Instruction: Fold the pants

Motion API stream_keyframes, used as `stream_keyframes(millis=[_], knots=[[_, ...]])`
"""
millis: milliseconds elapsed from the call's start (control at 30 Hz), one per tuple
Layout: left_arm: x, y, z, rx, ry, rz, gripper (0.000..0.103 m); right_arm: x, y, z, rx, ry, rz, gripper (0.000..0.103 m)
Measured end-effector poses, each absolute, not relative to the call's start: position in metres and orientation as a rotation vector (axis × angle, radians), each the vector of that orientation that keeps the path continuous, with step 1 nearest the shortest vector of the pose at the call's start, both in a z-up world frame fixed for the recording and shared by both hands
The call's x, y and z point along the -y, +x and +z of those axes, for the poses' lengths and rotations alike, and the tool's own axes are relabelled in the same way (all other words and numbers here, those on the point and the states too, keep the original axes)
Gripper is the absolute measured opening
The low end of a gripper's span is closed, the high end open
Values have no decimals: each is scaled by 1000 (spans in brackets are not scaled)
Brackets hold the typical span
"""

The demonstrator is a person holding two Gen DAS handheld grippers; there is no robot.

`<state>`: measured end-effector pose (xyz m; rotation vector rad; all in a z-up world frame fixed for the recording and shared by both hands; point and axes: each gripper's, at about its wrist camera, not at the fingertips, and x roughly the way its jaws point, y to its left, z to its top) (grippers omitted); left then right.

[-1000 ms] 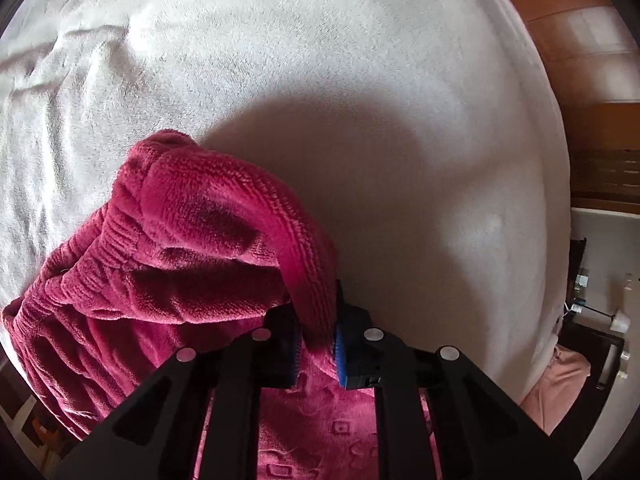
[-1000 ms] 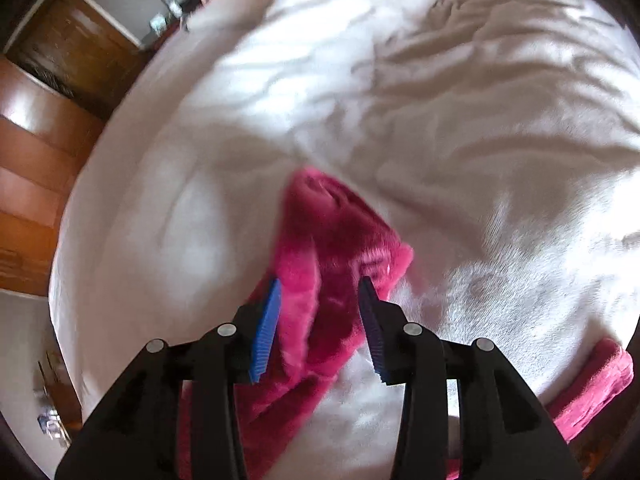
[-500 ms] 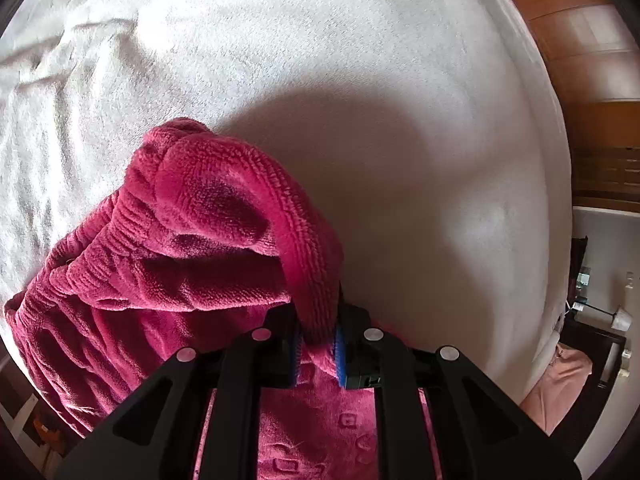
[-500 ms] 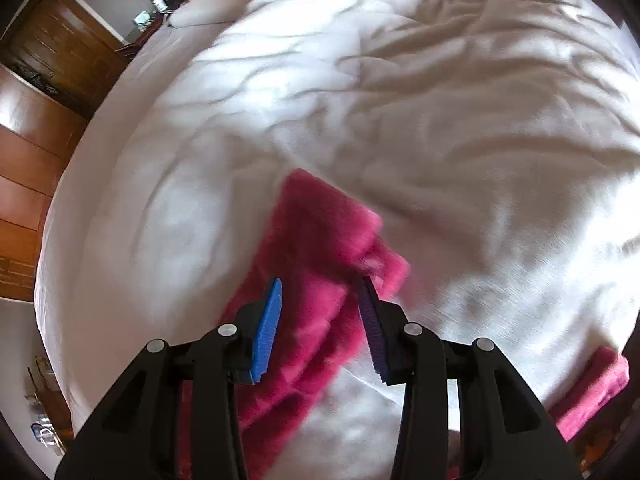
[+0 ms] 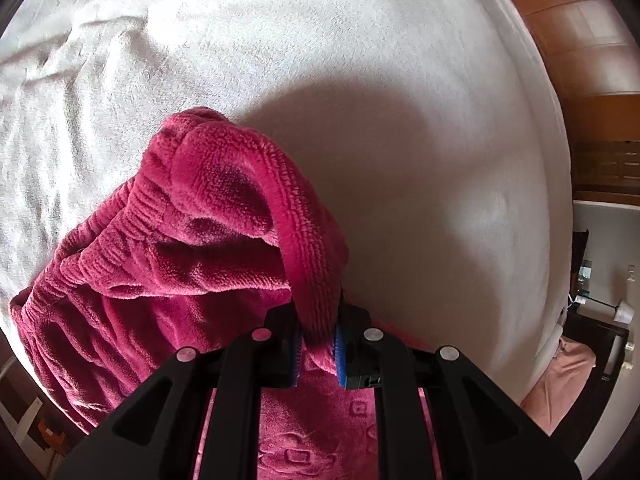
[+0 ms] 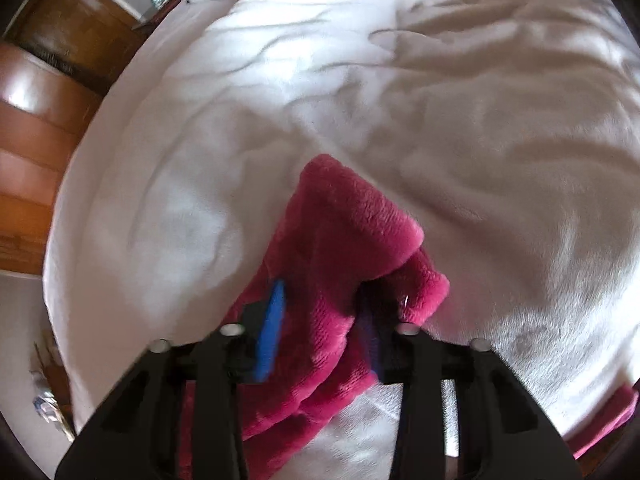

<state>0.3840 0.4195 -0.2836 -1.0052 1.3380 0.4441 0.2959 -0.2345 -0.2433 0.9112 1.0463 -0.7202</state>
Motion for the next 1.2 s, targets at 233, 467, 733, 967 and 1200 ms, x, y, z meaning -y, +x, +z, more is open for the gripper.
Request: stream_keyframes(millis=[233,467,733,967,1200], knots=[[-432,365,-260,-1289,-1030,417,11,215,290,-170,-932,780,-640,9],[-451,329,-219,-1238,-1041,341,10,209,234,-109,-796,832,-638,8],[-471,258,-177,-1204,-1042,226,9,185,134,-89,-759,848,-707,8],[-479,201,-154,-1220,-979,78,9,159,44,-102,-783,887,-778,8],[-489,123,-175,-1263,-948,125,9,148,-15,-135,-872,859,-833,8]])
